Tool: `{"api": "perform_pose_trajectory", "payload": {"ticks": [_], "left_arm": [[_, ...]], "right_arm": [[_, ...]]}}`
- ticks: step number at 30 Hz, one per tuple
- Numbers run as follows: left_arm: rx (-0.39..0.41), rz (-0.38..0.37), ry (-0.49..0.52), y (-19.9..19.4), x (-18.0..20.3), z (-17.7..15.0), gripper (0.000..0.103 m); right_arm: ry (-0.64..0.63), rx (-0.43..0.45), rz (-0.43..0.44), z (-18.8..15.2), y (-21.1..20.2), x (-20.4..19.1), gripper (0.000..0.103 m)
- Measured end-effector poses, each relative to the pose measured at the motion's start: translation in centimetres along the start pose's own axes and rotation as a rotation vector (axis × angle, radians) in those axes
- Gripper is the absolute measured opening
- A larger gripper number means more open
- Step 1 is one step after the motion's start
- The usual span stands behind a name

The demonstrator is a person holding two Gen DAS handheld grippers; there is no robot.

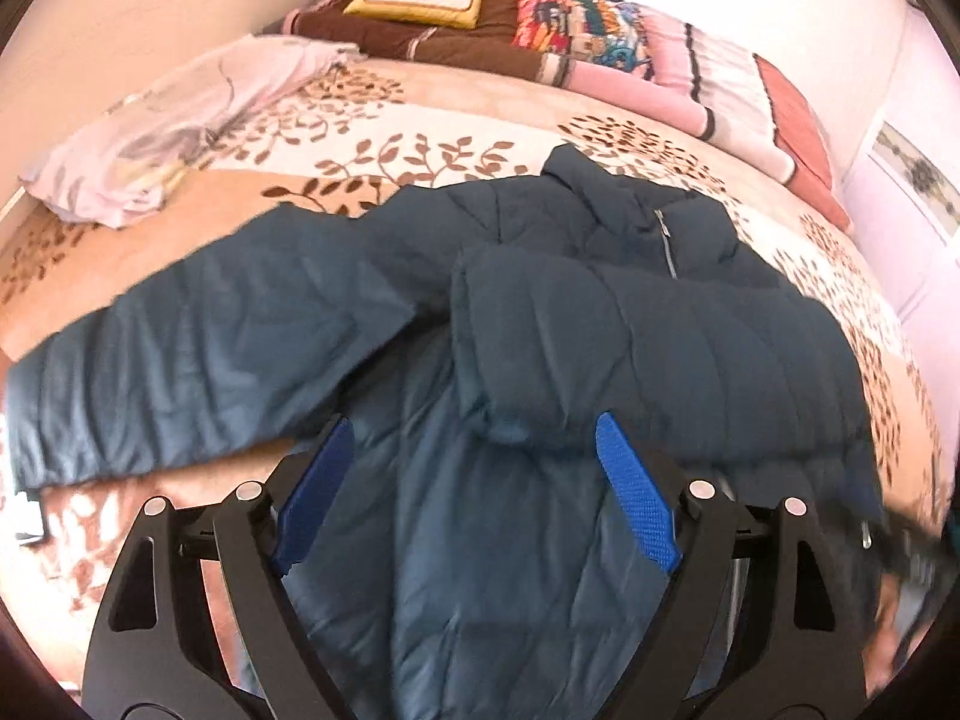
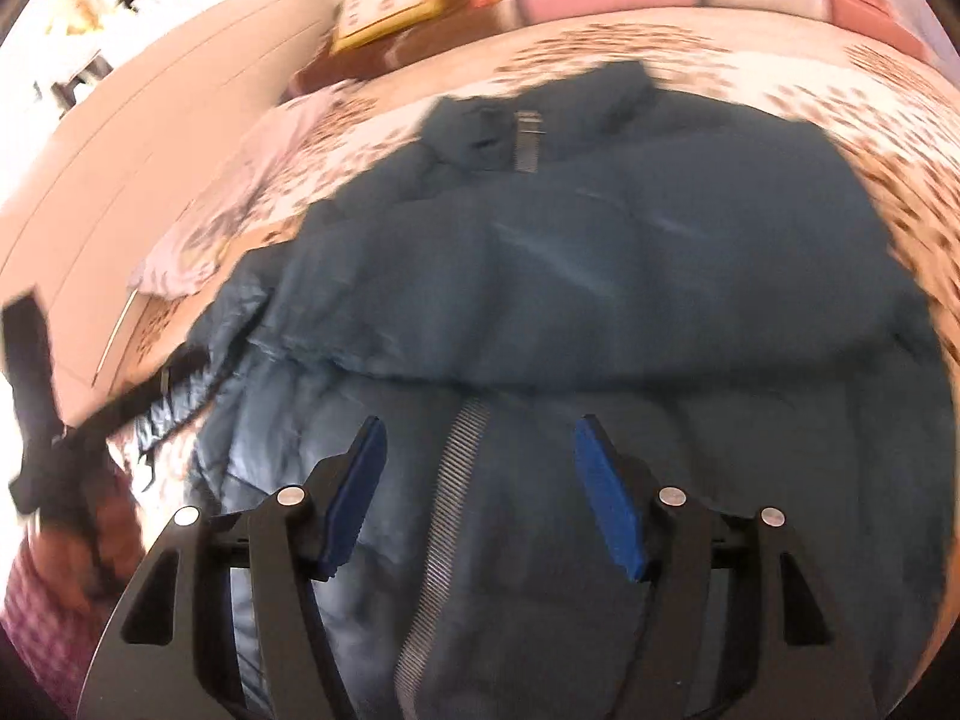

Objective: Fold large clothes
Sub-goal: 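Move the left tool to the other sleeve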

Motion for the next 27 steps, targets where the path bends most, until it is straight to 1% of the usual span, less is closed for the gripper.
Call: {"api": "perform_pose_trajectory", "payload": {"ticks": [1,3,4,5,6,8,9,11,13,16,19,20,21,22,23,25,27], "left_arm": [[-0.009,0.016,-0.009,0.8,0.0,0.3,0.082],[-0.043,0.074,-0.017,3.0,-0.3,1.1,0.082],[-0.075,0.1,-0.022,4.4,-0.5,1.3,0.079],[-0.1,0.111,-0.028,5.4,-0.6,1.4,0.07],[-0.125,0.106,-0.036,6.4,-0.6,1.3,0.063],[-0.147,0.078,-0.056,7.5,-0.5,1.1,0.039],[-0.146,0.074,-0.066,7.7,-0.4,1.1,0.036],[-0.126,0.102,-0.067,7.7,0.2,1.5,0.027],[-0.11,0.123,-0.062,7.8,0.3,2.0,0.025],[-0.112,0.144,-0.057,8.5,-0.1,2.2,0.025],[-0.101,0.15,-0.042,7.9,0.1,1.9,0.029],[-0.094,0.148,-0.043,7.4,0.1,1.8,0.04],[-0.086,0.134,-0.05,6.8,0.2,1.7,0.048],[-0.074,0.121,-0.056,6.2,0.2,1.6,0.061],[-0.051,0.102,-0.062,5.1,0.1,1.1,0.067],[-0.025,0.079,-0.063,3.1,-0.4,0.2,0.071],[-0.004,0.071,-0.088,0.8,-1.8,-1.3,0.073]], "right_arm": [[0.023,-0.002,-0.023,-0.8,-0.4,1.7,0.065],[0.052,-0.005,-0.056,-1.5,-0.6,4.1,0.065],[0.069,-0.005,-0.07,-1.9,-0.7,5.1,0.065],[0.096,-0.005,-0.085,-2.4,-1.0,6.5,0.065],[0.116,-0.005,-0.096,-2.5,-1.0,7.3,0.065],[0.166,-0.008,-0.113,-3.0,-1.0,9.3,0.065],[0.18,-0.011,-0.117,-3.2,-1.0,9.8,0.065],[0.211,-0.02,-0.121,-3.6,-0.9,10.7,0.065],[0.228,-0.028,-0.115,-3.8,-0.6,10.9,0.065],[0.219,-0.04,-0.109,-4.0,-0.5,10.5,0.065],[0.185,-0.048,-0.1,-4.2,-0.4,9.2,0.065],[0.176,-0.048,-0.098,-4.3,-0.5,8.9,0.065],[0.161,-0.045,-0.097,-4.4,-0.7,8.4,0.065],[0.146,-0.042,-0.097,-4.5,-0.8,7.9,0.065],[0.134,-0.041,-0.097,-4.6,-1.0,7.5,0.065],[0.106,-0.038,-0.096,-4.7,-1.3,6.5,0.065],[0.09,-0.04,-0.091,-5.0,-1.4,5.7,0.065]]}}
Point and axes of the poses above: each gripper's, at about its wrist camera, not at the fingertips, and y roughly the way its jaws point, x to its right, z to its top, the point moved 5 cm from there along y, roughly the way its jaws point, and after that the axes turned 15 degrees about -z, right-handed, at the moved point
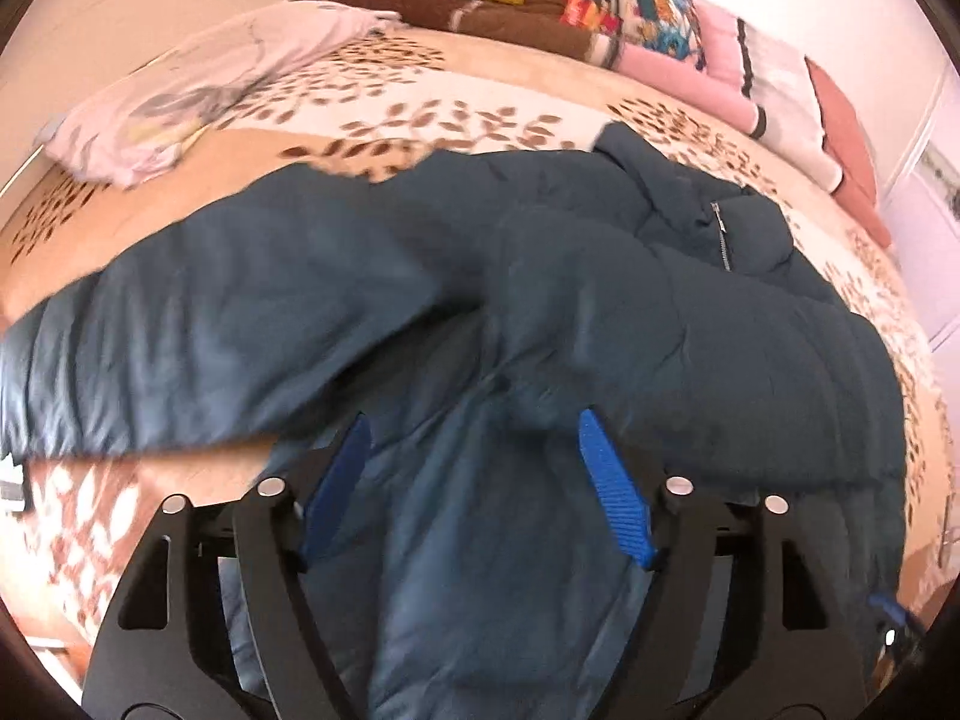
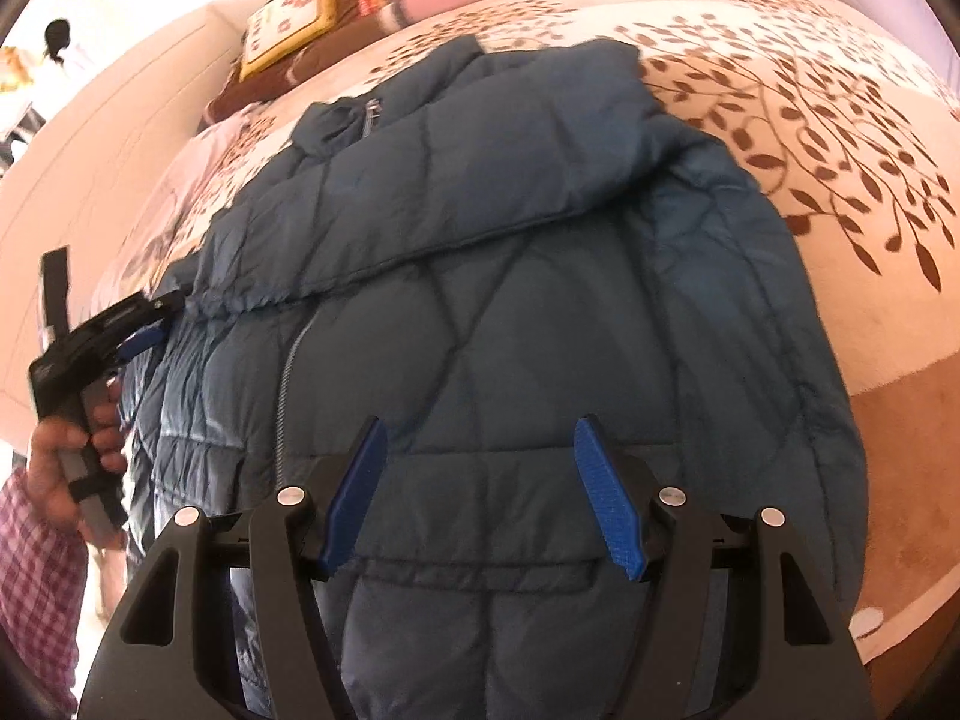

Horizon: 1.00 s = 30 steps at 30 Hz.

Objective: Fold large clothes
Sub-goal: 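Move the left tool to the other sleeve, then grasp the sleeve with the left tool and fold it across the body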

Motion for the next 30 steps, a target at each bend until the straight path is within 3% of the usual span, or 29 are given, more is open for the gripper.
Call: {"api": "perform_pose_trajectory", "payload": {"ticks": [5,11,15,22,24,27,28,29,30], "left_arm": [[0.045,0.031,-0.121,-4.4,-6.4,-2.7,0.074],[0.179,0.079,-0.401,-8.8,-17.0,-5.1,0.074],[0.256,0.072,-0.571,-9.2,-22.5,-5.5,0.074],[0.313,0.071,-0.716,-7.8,-27.6,-5.0,0.073],[0.345,0.102,-0.728,-7.7,-28.3,-4.4,0.068],[0.359,0.164,-0.737,-7.6,-29.2,-3.7,0.048],[0.371,0.182,-0.734,-7.7,-29.5,-3.5,0.026],[0.362,0.191,-0.731,-7.6,-29.8,-3.3,0.014],[0.356,0.19,-0.735,-7.5,-30.2,-3.1,0.012]], "right_arm": [[-0.055,-0.005,0.008,-0.9,-0.6,-2.5,0.065],[-0.117,-0.011,-0.004,-1.8,-0.7,-5.0,0.065],[-0.145,-0.016,-0.011,-1.9,-0.6,-6.2,0.065],[-0.19,-0.035,-0.029,-2.1,0.3,-7.7,0.065],[-0.198,-0.043,-0.033,-2.1,0.7,-8.0,0.065],[-0.202,-0.051,-0.033,-2.1,1.1,-8.4,0.065],[-0.204,-0.052,-0.032,-2.1,1.2,-8.5,0.065],[-0.205,-0.052,-0.031,-2.2,1.2,-8.6,0.065],[-0.207,-0.052,-0.03,-2.2,1.3,-8.7,0.065]]}}
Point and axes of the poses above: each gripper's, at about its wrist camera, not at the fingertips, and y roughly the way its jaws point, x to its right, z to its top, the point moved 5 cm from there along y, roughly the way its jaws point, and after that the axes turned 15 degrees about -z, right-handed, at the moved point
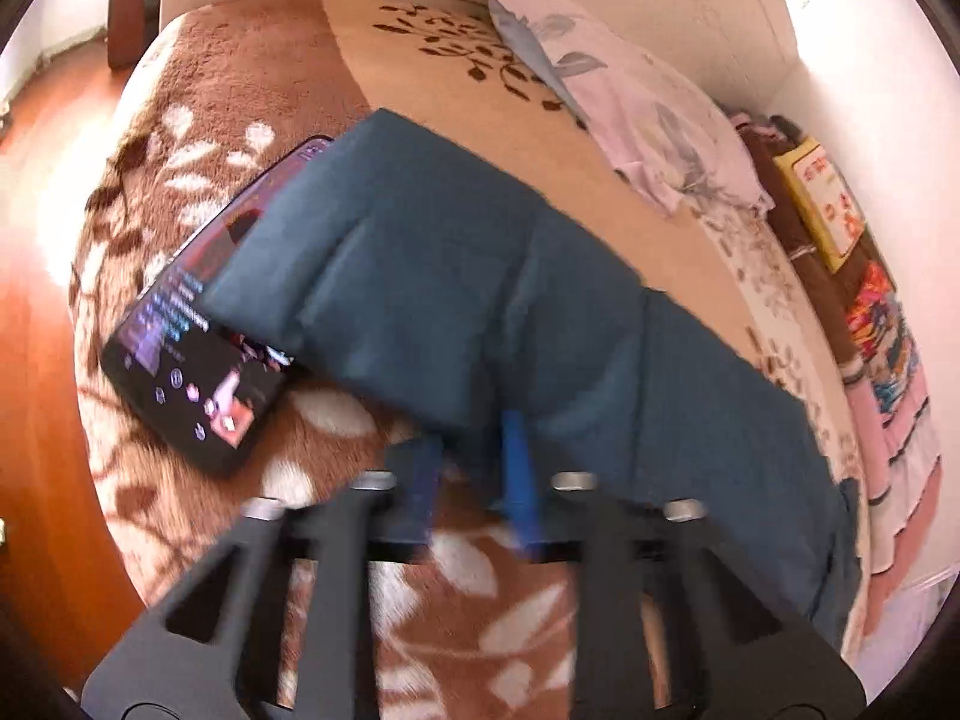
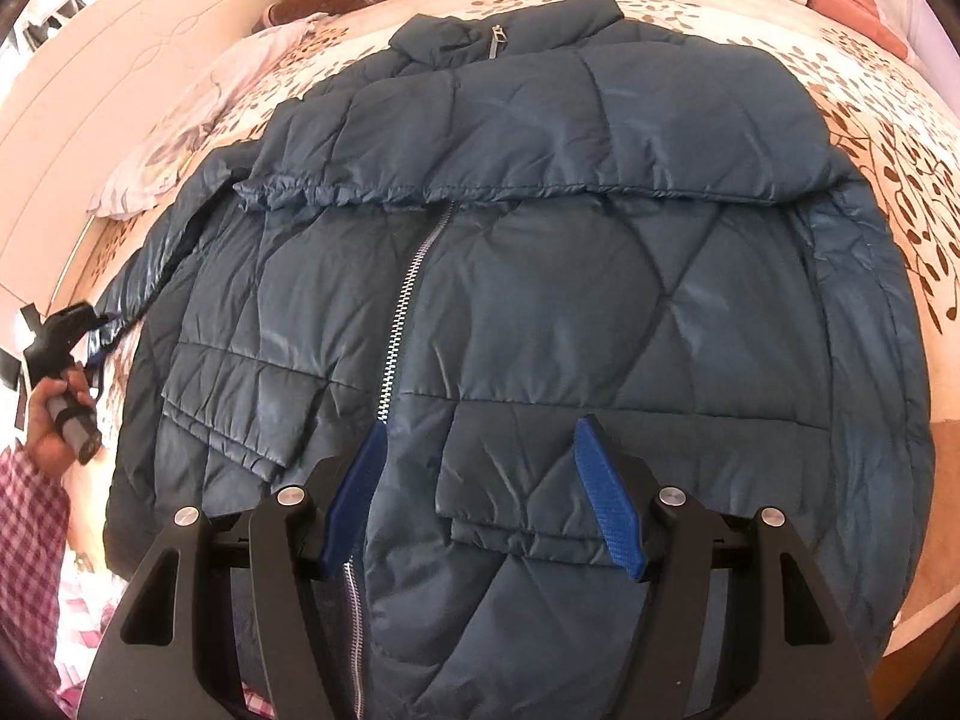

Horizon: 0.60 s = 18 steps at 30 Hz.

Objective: Fold large clothes
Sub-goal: 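Grasp the sleeve with the left tool and fold it across the body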

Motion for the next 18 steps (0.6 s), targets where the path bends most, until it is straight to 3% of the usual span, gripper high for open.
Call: {"api": "perform_pose_trajectory", "payload": {"ticks": [2,9,14,18], "left_arm": [[0.015,-0.012,0.003,-0.5,0.1,0.4,0.006],[0.153,-0.056,0.234,-5.7,5.8,1.2,0.004],[0.25,-0.192,0.544,-11.7,15.5,0.9,0.004],[0.257,-0.378,0.772,-16.6,24.2,-3.4,0.004]], "right_arm": [[-0.004,0.001,0.001,-0.1,0.0,0.0,0.065],[0.038,0.025,0.01,-0.1,-0.9,1.6,0.065],[0.095,0.078,0.011,0.0,-2.6,4.1,0.065],[0.174,0.115,0.013,-0.3,-3.7,7.4,0.065]]}}
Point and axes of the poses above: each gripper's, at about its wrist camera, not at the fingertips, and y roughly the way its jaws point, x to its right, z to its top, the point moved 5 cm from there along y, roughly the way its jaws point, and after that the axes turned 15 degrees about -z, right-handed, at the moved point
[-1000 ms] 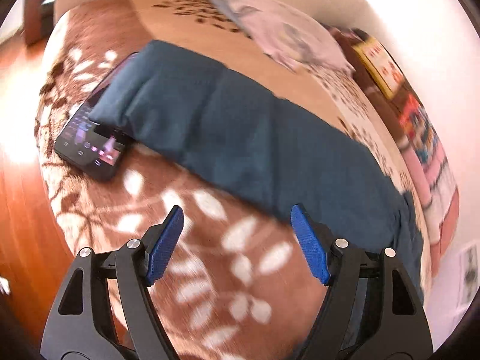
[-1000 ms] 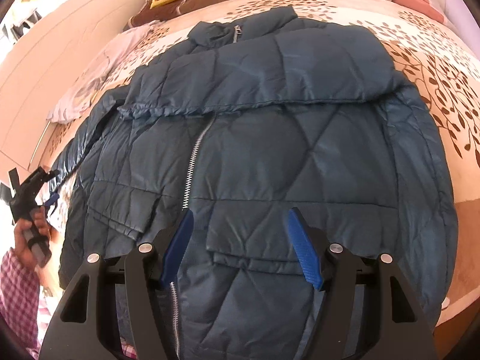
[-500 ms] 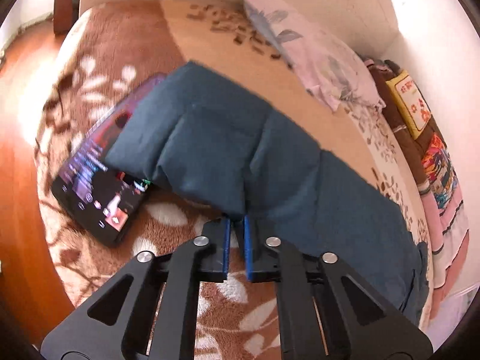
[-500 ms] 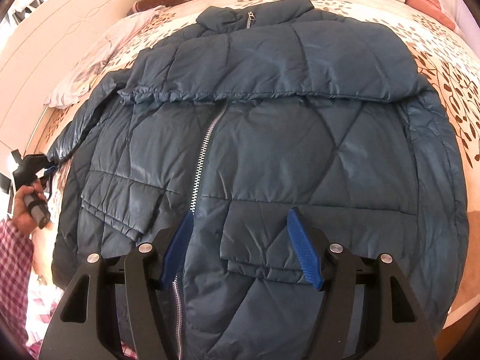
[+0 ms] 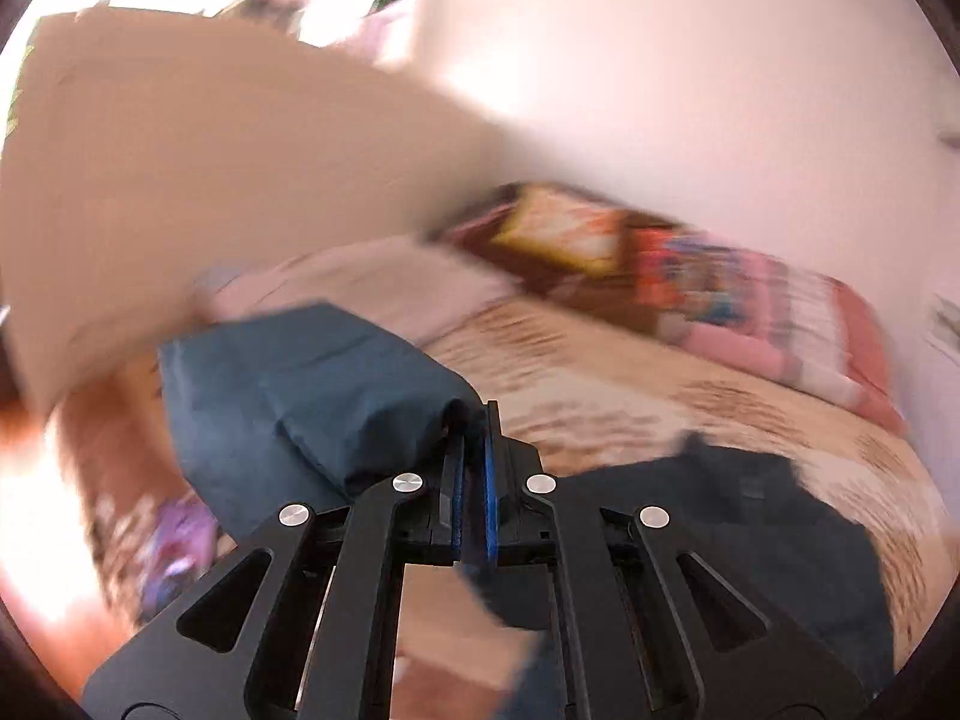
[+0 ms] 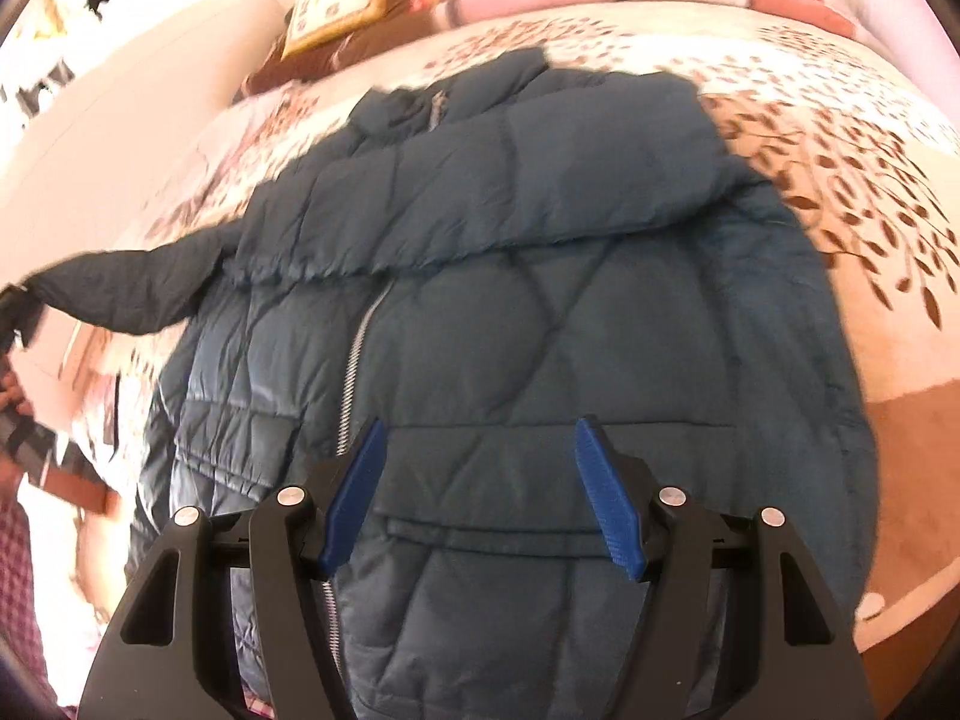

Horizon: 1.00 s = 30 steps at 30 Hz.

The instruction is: Fold large clothes

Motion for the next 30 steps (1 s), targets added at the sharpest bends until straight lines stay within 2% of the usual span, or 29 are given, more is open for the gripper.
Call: {"api": "perform_pose_trajectory", "payload": {"ticks": [1,3,6,8,10,13,15,16,17,18,19,20,22,24,27,30], "left_arm": [[0.002,-0.038,0.029,0.1,1.8,0.4,0.004],[-0.012,-0.167,0.118,0.2,7.7,0.7,0.004],[-0.091,-0.331,0.199,1.2,15.0,-1.1,0.004],[-0.161,-0.409,0.237,2.5,18.9,-3.2,0.004],[-0.266,-0.473,0.267,4.5,22.8,-6.7,0.005],[-0.431,-0.498,0.304,7.9,26.7,-12.9,0.005],[-0.532,-0.467,0.344,9.7,27.8,-17.1,0.008],[-0.597,-0.459,0.358,10.5,28.1,-18.8,0.019],[-0.65,-0.462,0.364,10.7,28.0,-20.1,0.035],[-0.702,-0.465,0.366,10.7,28.1,-21.3,0.043],[-0.739,-0.481,0.367,10.3,28.2,-22.1,0.056],[-0.743,-0.499,0.377,9.6,28.2,-22.3,0.062],[-0.724,-0.531,0.422,8.0,27.8,-22.1,0.069],[-0.716,-0.554,0.441,6.3,26.8,-21.4,0.071],[-0.701,-0.556,0.399,4.9,24.2,-20.1,0.072],[-0.665,-0.504,0.332,4.1,21.0,-19.0,0.072]], "right_arm": [[0.021,0.007,-0.001,0.0,-0.3,0.9,0.065],[0.059,0.016,-0.002,0.0,-0.7,2.6,0.065],[0.111,0.028,-0.013,-0.2,-1.2,5.2,0.065],[0.151,0.032,-0.023,-0.5,-1.4,7.1,0.065],[0.191,0.03,-0.029,-1.0,-1.5,8.8,0.065],[0.247,0.019,-0.033,-1.7,-1.5,11.2,0.065],[0.271,0.012,-0.031,-2.1,-1.5,12.1,0.065],[0.276,0.009,-0.029,-2.3,-1.4,12.3,0.065],[0.276,0.004,-0.027,-2.3,-1.4,12.4,0.065],[0.27,0.0,-0.023,-2.4,-1.3,12.3,0.065],[0.263,-0.002,-0.019,-2.4,-1.2,12.1,0.065],[0.256,-0.003,-0.017,-2.3,-1.1,11.9,0.065],[0.236,-0.013,-0.003,-2.1,-0.6,10.9,0.065],[0.214,-0.024,0.015,-1.7,-0.1,9.4,0.065],[0.166,-0.04,0.068,-0.8,0.7,6.4,0.065],[0.112,-0.058,0.096,0.3,1.9,3.3,0.066]]}}
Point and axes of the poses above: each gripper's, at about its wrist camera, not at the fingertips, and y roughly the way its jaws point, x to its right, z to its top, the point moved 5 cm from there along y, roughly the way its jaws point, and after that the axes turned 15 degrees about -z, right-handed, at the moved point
